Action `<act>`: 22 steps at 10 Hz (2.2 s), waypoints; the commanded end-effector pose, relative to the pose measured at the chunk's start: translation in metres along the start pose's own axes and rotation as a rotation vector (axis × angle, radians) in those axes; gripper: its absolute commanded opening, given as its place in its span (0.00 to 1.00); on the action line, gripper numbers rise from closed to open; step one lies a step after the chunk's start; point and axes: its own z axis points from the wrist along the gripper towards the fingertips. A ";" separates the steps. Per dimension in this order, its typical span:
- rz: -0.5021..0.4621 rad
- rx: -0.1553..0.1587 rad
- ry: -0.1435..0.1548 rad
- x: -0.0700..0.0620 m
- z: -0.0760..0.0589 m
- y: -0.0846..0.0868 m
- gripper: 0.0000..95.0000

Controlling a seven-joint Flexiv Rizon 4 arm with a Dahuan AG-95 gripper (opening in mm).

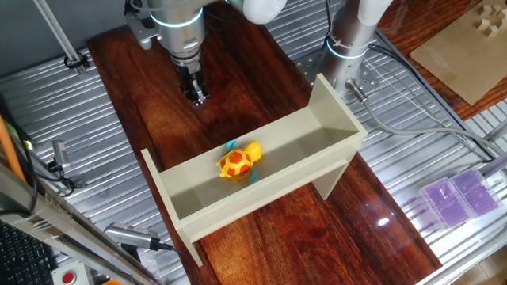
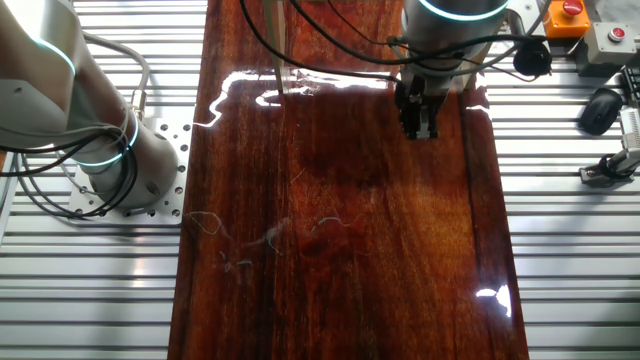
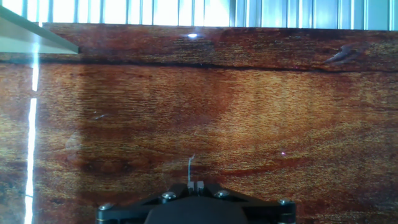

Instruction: Take the object down from the shelf

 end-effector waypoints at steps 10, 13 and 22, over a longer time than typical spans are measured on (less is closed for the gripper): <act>0.009 0.002 0.007 0.004 -0.032 0.009 0.00; -0.006 0.004 0.018 0.003 -0.049 0.016 0.00; -0.174 -0.001 0.014 0.004 -0.050 0.016 0.00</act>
